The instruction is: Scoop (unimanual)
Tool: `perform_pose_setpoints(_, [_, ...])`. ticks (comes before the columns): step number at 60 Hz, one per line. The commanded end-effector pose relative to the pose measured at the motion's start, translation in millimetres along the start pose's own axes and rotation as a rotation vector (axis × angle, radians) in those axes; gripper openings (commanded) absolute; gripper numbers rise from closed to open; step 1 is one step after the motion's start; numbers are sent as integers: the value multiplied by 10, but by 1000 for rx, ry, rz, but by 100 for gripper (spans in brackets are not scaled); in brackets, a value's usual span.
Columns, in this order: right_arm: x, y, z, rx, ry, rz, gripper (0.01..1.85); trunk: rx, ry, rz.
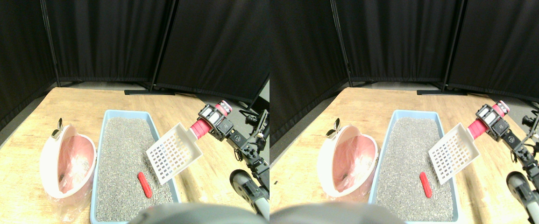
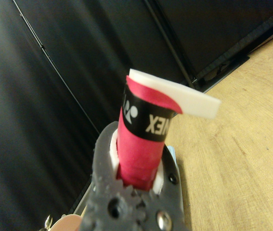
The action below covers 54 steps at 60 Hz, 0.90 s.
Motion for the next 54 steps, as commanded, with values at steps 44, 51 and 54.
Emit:
perform_pose_setpoints(44, [66, 167, 90, -136, 40, 53, 5, -50, 23, 6])
perform_pose_setpoints(51, [83, 145, 64, -144, 41, 53, 5, -48, 19, 3])
perform_pose_setpoints(54, [94, 132, 61, -166, 35, 55, 5, -47, 16, 3])
